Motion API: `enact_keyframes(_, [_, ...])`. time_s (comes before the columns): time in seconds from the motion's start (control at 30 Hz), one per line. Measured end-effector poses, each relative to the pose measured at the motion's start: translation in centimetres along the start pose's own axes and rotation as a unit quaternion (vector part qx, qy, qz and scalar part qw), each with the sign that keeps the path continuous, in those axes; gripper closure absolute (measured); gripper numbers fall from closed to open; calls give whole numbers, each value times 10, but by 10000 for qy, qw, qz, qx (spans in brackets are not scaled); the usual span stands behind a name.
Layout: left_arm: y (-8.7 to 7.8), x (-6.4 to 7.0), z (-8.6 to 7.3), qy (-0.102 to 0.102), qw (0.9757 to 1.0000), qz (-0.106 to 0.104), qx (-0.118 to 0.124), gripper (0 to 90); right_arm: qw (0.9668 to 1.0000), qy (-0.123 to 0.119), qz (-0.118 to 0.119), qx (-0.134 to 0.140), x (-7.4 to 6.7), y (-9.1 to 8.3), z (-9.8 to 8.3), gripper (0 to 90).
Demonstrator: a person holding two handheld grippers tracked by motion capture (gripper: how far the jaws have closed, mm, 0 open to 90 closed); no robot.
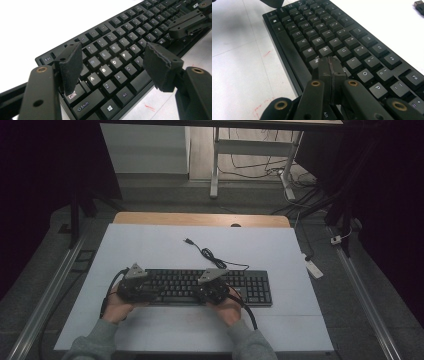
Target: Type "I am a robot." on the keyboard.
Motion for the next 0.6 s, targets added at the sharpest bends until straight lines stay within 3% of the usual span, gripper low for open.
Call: enact_keyframes(0.6, [2, 0, -2, 66, 10000, 16, -44, 318, 9999, -60, -2, -93, 0, 11, 4, 894])
Point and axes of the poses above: each handheld gripper's, and its own axes: y roughly forward along the jaws, z roughly out of its top, x roughly to its right, the point moved 2 cm from there along y, roughly forward along the jaws, and after that the axes turned 13 degrees about z, right-handed, at the moved point
